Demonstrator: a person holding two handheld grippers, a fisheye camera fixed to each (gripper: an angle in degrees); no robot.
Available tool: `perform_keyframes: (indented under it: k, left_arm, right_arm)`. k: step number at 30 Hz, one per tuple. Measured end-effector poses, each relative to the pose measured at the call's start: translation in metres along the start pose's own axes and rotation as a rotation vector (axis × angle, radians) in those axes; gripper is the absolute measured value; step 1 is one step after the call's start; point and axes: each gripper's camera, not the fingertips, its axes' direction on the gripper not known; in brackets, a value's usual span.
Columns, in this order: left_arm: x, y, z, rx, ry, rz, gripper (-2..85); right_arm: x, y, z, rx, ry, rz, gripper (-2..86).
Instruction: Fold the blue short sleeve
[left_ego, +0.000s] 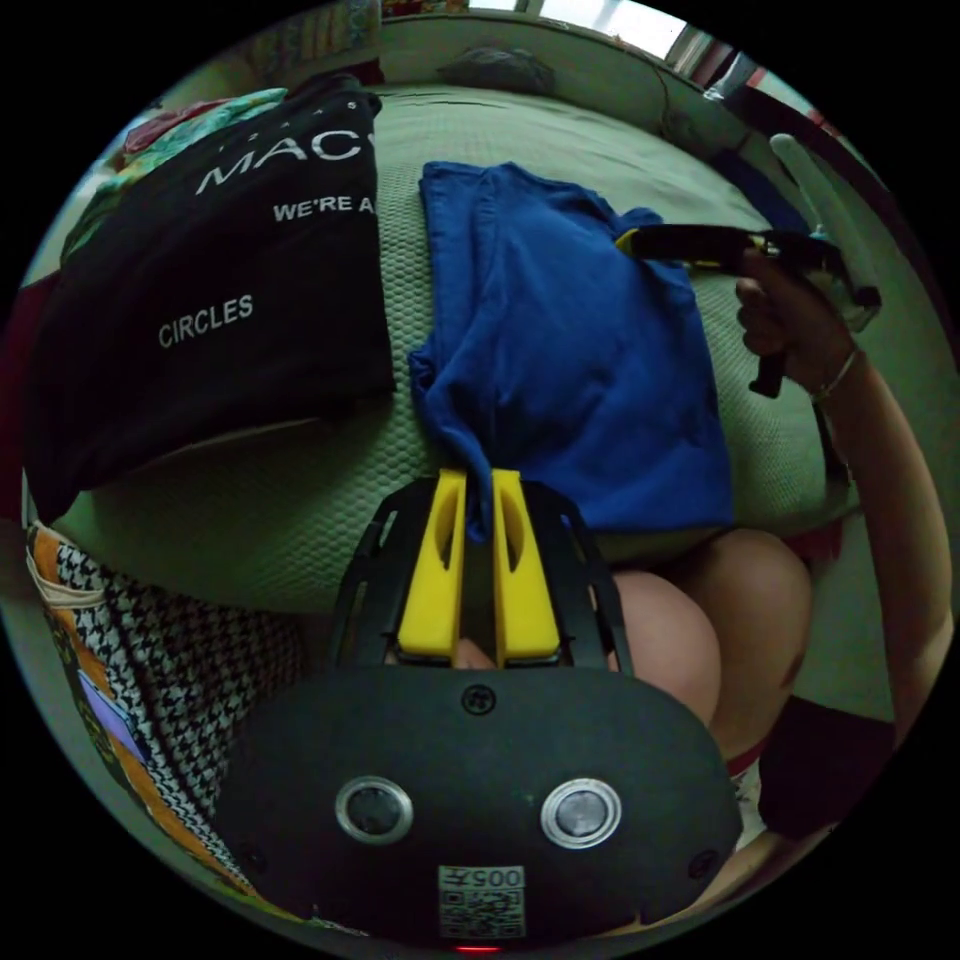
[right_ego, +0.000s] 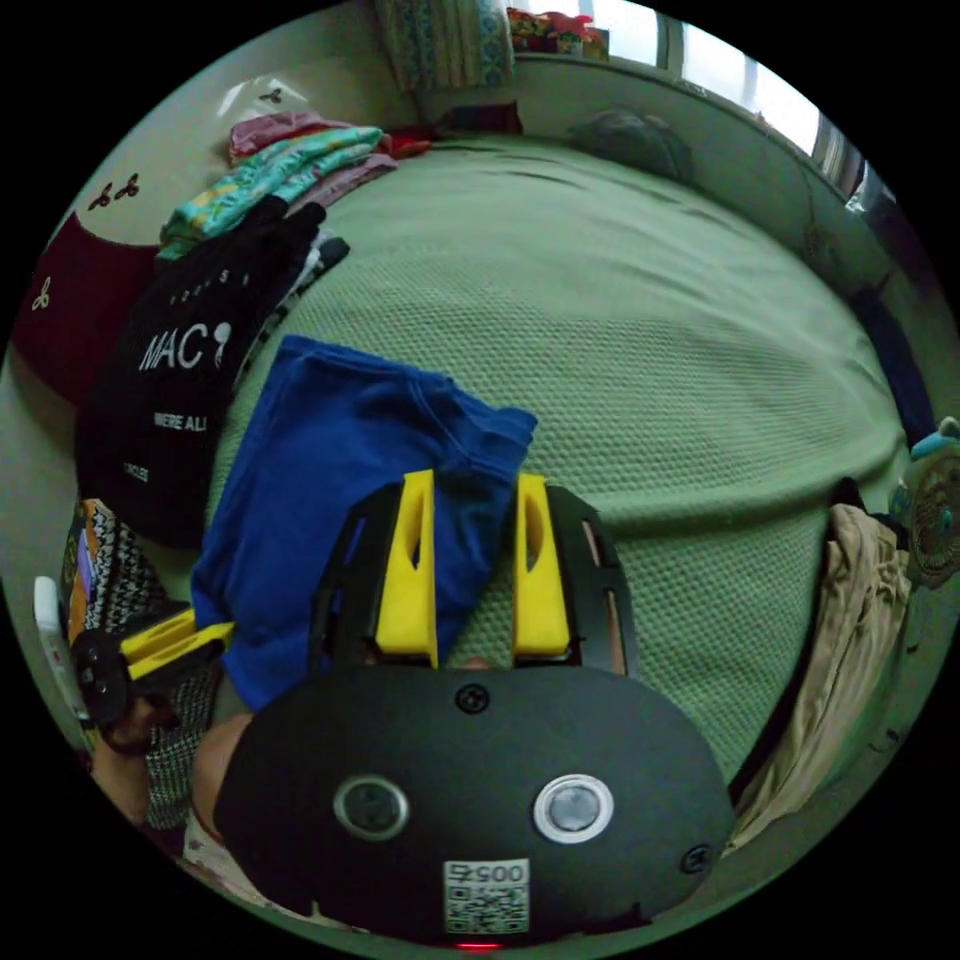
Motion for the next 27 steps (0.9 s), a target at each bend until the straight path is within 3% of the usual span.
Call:
perform_keyframes:
  k: [4,17,27]
  left_arm:
    - [-0.004,0.013,-0.039,0.061,0.024,0.055,4.5]
    - [-0.017,0.059,-0.248,0.319,0.143,0.116,4.0]
    - [-0.104,0.079,-0.432,0.481,0.029,0.026,4.2]
  right_arm:
    - [-0.013,0.004,-0.037,0.075,0.040,-0.011,0.4]
    - [-0.081,-0.009,-0.243,0.369,0.143,-0.183,-0.4]
    - [-0.146,-0.119,-0.317,0.493,0.095,-0.306,-0.4]
